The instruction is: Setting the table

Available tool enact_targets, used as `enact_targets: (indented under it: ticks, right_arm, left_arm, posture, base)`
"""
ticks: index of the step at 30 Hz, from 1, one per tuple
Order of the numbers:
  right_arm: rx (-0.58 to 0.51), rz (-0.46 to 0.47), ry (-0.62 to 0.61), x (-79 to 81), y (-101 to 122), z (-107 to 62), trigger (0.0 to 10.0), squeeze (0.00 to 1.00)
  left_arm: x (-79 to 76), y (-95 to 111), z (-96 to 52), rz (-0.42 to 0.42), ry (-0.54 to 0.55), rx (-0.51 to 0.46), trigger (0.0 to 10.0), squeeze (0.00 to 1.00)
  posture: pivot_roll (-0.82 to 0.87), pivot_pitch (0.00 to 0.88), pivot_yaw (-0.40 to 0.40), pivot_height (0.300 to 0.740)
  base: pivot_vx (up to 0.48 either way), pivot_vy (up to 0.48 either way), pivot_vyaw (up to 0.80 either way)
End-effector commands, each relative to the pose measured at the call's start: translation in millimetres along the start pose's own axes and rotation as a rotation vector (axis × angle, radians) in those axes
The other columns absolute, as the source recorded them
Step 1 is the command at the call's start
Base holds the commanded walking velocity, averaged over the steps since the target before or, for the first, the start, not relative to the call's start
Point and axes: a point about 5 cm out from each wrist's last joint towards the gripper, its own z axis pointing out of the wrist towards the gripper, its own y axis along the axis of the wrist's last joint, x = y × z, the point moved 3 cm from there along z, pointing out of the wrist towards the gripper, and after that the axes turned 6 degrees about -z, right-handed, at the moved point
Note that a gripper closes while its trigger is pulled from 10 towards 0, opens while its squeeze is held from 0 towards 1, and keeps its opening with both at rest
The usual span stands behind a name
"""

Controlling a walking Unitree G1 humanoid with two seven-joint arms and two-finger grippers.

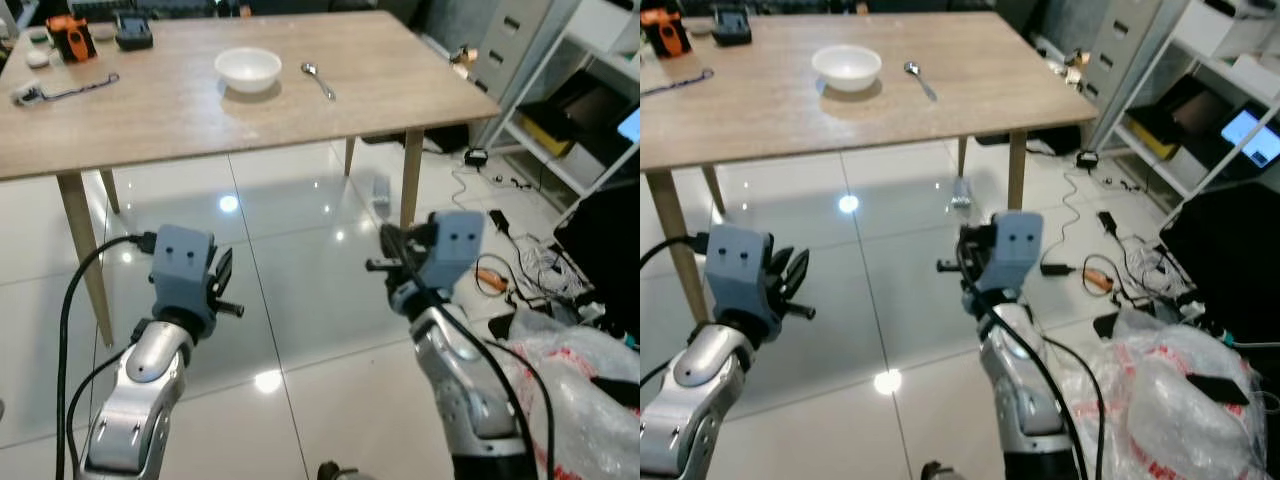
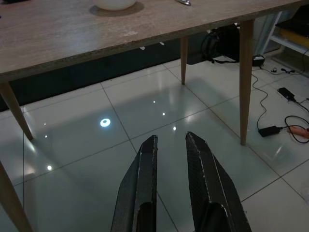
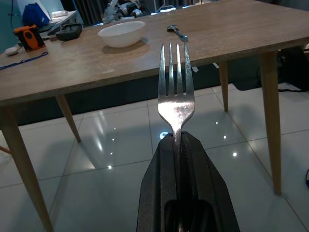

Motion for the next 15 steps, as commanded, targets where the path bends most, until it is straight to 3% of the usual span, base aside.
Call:
enact_targets:
  ticks: [1,15]
  right_arm:
    - [0.000,-0.004,-0.001,0.9,-0.6,-0.7,10.0,0.00]
    - [-0.004,-0.026,0.000,1.7,-0.7,-0.4,10.0,0.00]
  left_arm:
    - [1.3,-5.5,-1.3,0.005,0.006,0.025,10.0,0.00]
    - [2.0,-9.3,-1.7,0.011,0.007,0.039,10.0,0.00]
  posture:
    - [0.02,0.089,0.016,0.740]
    - [0.02,0.089,0.017,0.740]
  base:
    - [0.000,0.000,0.00]
    - [0.000,0.000,0.00]
